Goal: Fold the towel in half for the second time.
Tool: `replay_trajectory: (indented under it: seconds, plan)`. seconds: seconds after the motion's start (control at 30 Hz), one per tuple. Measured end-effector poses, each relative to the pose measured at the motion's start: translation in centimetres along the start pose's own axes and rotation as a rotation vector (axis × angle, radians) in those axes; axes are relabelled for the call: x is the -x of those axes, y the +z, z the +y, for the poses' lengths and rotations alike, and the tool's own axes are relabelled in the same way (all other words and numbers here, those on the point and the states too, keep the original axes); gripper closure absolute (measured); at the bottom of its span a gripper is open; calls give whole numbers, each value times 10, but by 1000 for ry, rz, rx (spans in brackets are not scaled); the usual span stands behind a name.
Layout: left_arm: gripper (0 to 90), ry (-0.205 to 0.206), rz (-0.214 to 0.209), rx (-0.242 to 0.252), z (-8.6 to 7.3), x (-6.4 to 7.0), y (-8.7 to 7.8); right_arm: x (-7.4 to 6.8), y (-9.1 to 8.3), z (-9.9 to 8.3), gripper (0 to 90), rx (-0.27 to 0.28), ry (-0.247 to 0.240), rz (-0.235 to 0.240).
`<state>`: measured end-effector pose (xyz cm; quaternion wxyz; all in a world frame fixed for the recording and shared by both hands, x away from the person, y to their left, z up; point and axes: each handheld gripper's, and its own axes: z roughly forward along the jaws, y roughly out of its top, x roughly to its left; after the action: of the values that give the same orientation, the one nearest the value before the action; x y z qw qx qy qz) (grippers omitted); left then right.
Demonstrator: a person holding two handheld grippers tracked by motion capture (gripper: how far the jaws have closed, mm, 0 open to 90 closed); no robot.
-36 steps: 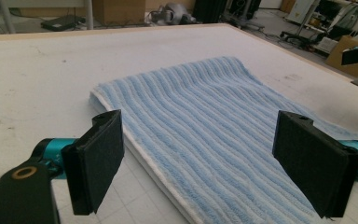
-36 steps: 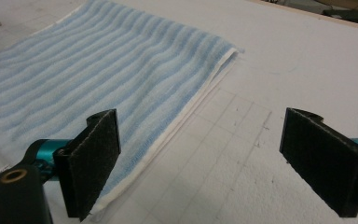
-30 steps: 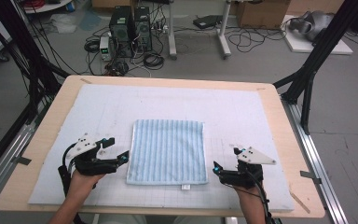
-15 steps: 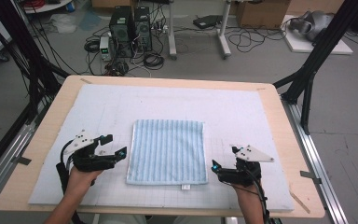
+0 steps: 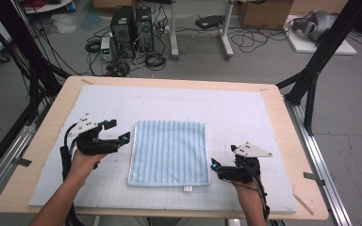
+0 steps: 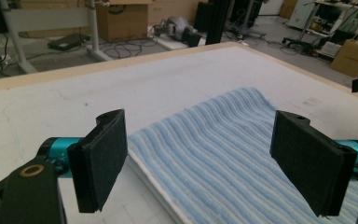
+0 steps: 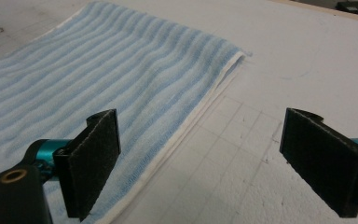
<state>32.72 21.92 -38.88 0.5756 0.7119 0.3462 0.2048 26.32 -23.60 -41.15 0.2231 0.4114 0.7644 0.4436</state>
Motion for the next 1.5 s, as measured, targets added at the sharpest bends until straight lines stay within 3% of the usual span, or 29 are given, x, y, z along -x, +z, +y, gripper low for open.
replay_trajectory:
  seconds: [0.17,0.3,0.53,0.73,0.77,0.97,1.07,1.17,1.37,1.5]
  plan:
    - [236,15,46,-41,4,-10,17,2,1,-1,115,-6,1,3]
    - [171,-79,70,-79,5,-20,31,3,1,-2,115,-5,5,9]
    - [195,-137,74,-135,-8,-35,55,4,3,-4,115,-13,5,18]
    - [278,-94,102,-177,-18,-37,73,6,3,-6,115,-17,11,21]
    - [292,-92,108,-207,-19,-39,77,6,3,-6,115,-19,11,21]
    - [330,-69,128,-231,-16,-38,95,8,4,-2,115,-18,0,24]
    - [347,-87,150,-282,-24,-42,101,10,8,0,115,-21,7,25]
    - [363,-87,143,-300,-27,-42,103,11,12,4,115,-30,3,30]
    - [552,-23,131,-362,-32,-36,109,14,25,12,115,-44,-4,34]
    - [711,18,127,-368,-32,-32,110,16,35,19,115,-57,-10,31]
